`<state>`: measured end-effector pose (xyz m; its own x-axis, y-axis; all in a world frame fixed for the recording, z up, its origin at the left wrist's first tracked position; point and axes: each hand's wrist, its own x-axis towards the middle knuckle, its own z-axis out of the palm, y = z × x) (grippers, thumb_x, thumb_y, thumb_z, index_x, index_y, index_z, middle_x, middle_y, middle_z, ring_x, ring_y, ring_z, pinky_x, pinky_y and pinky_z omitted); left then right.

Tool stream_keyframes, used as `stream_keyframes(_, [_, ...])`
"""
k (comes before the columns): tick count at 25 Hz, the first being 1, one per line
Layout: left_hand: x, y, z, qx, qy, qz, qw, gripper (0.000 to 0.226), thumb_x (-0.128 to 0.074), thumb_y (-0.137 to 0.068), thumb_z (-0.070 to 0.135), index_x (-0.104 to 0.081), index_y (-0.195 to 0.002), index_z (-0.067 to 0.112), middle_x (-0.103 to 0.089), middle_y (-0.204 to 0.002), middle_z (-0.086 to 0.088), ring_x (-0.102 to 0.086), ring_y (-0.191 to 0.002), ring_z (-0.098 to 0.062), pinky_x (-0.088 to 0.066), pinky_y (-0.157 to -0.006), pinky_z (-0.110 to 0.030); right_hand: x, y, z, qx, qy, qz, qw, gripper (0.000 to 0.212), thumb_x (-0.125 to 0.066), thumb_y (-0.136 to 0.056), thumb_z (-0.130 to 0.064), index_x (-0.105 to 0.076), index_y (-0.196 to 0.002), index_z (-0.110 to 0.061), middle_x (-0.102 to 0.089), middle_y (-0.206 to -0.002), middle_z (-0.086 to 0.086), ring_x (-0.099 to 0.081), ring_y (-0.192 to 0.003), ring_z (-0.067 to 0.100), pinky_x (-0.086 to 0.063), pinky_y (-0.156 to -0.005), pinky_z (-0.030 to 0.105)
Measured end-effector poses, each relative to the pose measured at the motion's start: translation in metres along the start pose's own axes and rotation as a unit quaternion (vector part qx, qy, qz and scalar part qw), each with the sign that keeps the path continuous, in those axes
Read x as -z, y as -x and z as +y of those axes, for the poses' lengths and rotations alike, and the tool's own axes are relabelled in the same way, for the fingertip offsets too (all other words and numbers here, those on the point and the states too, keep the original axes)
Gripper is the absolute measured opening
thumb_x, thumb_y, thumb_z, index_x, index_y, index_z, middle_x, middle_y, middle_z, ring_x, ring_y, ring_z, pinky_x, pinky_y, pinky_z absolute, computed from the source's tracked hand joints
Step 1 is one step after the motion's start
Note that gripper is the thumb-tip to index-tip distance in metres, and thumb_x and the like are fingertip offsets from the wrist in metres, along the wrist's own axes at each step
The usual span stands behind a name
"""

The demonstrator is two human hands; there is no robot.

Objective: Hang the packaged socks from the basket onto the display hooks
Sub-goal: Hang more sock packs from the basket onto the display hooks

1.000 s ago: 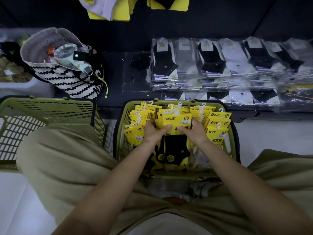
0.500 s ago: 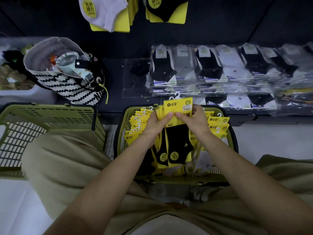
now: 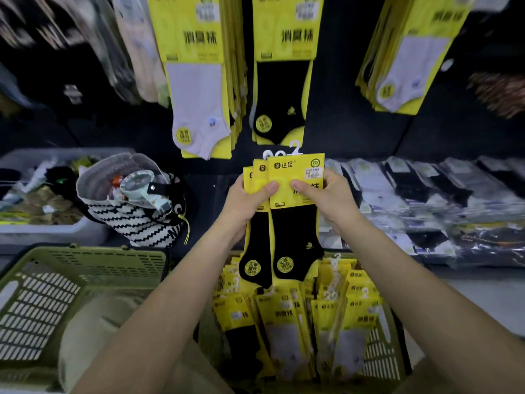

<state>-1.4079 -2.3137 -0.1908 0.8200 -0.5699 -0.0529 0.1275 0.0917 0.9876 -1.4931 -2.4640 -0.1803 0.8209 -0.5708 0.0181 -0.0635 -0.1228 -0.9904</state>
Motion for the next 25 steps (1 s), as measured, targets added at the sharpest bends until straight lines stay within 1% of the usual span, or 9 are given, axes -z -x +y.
stream_keyframes(6, [-0.007, -0.021, 0.068, -0.093, -0.027, 0.006, 0.995, 0.054, -0.074, -0.060, 0.042, -0.057, -0.108, 0.025, -0.069, -0.106, 0.004, -0.067, -0.099, -0.015, -0.054, -0.084, -0.032, 0.016, -0.028, -0.074, 0.132, 0.003, 0.015, 0.991, 0.010, -0.068, -0.083, -0.025, -0.061, -0.088, -0.028, -0.069, -0.089, -0.008, -0.066, -0.084, 0.008, -0.056, -0.075, 0.027])
stream_keyframes(10, [-0.008, -0.032, 0.113, -0.146, -0.048, 0.036, 0.987, 0.038, -0.069, -0.067, 0.045, -0.057, -0.102, 0.032, -0.068, -0.101, 0.014, -0.064, -0.098, -0.007, -0.051, -0.082, -0.025, 0.023, -0.048, -0.115, 0.146, -0.047, 0.031, 0.988, 0.012, -0.065, -0.086, -0.017, -0.059, -0.092, -0.025, -0.071, -0.092, -0.002, -0.069, -0.082, 0.009, -0.057, -0.069, 0.026])
stream_keyframes(11, [-0.006, -0.035, 0.126, -0.158, -0.049, 0.050, 0.985, 0.042, -0.068, -0.068, 0.047, -0.058, -0.105, 0.031, -0.067, -0.103, 0.016, -0.063, -0.099, -0.004, -0.049, -0.082, -0.023, 0.025, -0.055, -0.126, 0.151, -0.054, 0.043, 0.986, 0.011, -0.063, -0.087, -0.016, -0.058, -0.093, -0.024, -0.071, -0.093, -0.001, -0.069, -0.084, 0.011, -0.056, -0.071, 0.027])
stream_keyframes(13, [-0.002, -0.040, 0.150, -0.174, -0.054, 0.077, 0.980, 0.074, -0.068, -0.061, 0.056, -0.051, -0.125, 0.023, -0.062, -0.120, 0.012, -0.057, -0.112, -0.007, -0.044, -0.093, -0.026, 0.028, -0.069, -0.148, 0.157, -0.062, 0.065, 0.984, 0.009, -0.058, -0.091, -0.014, -0.057, -0.099, -0.020, -0.069, -0.099, 0.002, -0.066, -0.089, 0.015, -0.055, -0.075, 0.030])
stream_keyframes(15, [0.006, -0.045, 0.167, -0.182, -0.049, 0.100, 0.977, 0.104, -0.069, -0.057, 0.061, -0.032, -0.143, 0.017, -0.046, -0.141, 0.005, -0.042, -0.131, -0.016, -0.035, -0.105, -0.032, 0.029, -0.081, -0.166, 0.158, -0.064, 0.079, 0.982, 0.011, -0.053, -0.094, -0.014, -0.056, -0.104, -0.016, -0.067, -0.103, 0.005, -0.064, -0.089, 0.014, -0.053, -0.071, 0.027])
stream_keyframes(17, [0.014, -0.048, 0.174, -0.199, -0.021, 0.123, 0.972, 0.112, -0.070, -0.059, 0.061, -0.020, -0.148, 0.014, -0.034, -0.150, 0.001, -0.033, -0.138, -0.020, -0.028, -0.109, -0.033, 0.027, -0.091, -0.179, 0.158, -0.050, 0.094, 0.982, 0.011, -0.051, -0.094, -0.013, -0.056, -0.104, -0.014, -0.066, -0.106, 0.007, -0.064, -0.090, 0.016, -0.053, -0.070, 0.028])
stream_keyframes(19, [0.020, -0.048, 0.175, -0.198, -0.006, 0.129, 0.972, 0.116, -0.075, -0.056, 0.066, -0.024, -0.147, 0.016, -0.038, -0.149, 0.000, -0.037, -0.136, -0.021, -0.030, -0.113, -0.041, 0.020, -0.098, -0.186, 0.160, -0.010, 0.109, 0.981, 0.009, -0.052, -0.093, -0.014, -0.056, -0.101, -0.014, -0.065, -0.107, 0.010, -0.063, -0.095, 0.023, -0.054, -0.080, 0.038])
stream_keyframes(21, [0.023, -0.046, 0.174, -0.197, -0.003, 0.118, 0.973, 0.104, -0.078, -0.056, 0.062, -0.037, -0.141, 0.017, -0.050, -0.139, -0.001, -0.048, -0.128, -0.022, -0.037, -0.108, -0.046, 0.013, -0.103, -0.190, 0.157, 0.020, 0.123, 0.980, 0.007, -0.052, -0.092, -0.017, -0.056, -0.097, -0.013, -0.065, -0.104, 0.009, -0.062, -0.096, 0.026, -0.052, -0.087, 0.046])
stream_keyframes(25, [0.024, -0.042, 0.175, -0.212, 0.011, 0.103, 0.972, 0.077, -0.074, -0.061, 0.051, -0.052, -0.127, 0.019, -0.065, -0.120, 0.001, -0.062, -0.111, -0.020, -0.046, -0.099, -0.047, 0.001, -0.107, -0.198, 0.150, 0.031, 0.129, 0.980, 0.006, -0.053, -0.092, -0.019, -0.053, -0.086, -0.021, -0.063, -0.100, 0.005, -0.061, -0.096, 0.025, -0.052, -0.086, 0.044])
